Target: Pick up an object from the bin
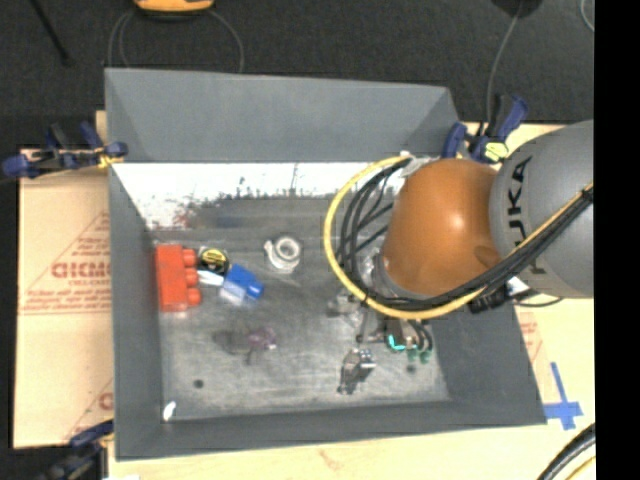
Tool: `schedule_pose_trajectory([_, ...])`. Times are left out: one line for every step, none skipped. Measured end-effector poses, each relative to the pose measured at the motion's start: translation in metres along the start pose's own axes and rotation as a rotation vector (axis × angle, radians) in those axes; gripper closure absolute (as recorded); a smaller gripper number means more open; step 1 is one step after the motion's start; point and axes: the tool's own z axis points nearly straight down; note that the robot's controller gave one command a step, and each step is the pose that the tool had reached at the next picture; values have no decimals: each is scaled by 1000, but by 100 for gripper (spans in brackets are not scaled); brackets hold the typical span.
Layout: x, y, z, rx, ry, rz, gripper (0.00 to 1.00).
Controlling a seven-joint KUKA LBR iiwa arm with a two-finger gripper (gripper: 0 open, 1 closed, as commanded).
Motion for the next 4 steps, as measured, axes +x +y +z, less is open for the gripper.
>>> schedule_pose_trajectory([-95,40,58,0,-11,-43,0])
schedule_pose_trajectory([-87,85,110,3,-14,-327,0])
schedule_pose_trajectory([-89,86,108,0,-22,-323,100])
schedule_pose_trajectory([-96,80,-32,2,-18,-315,100])
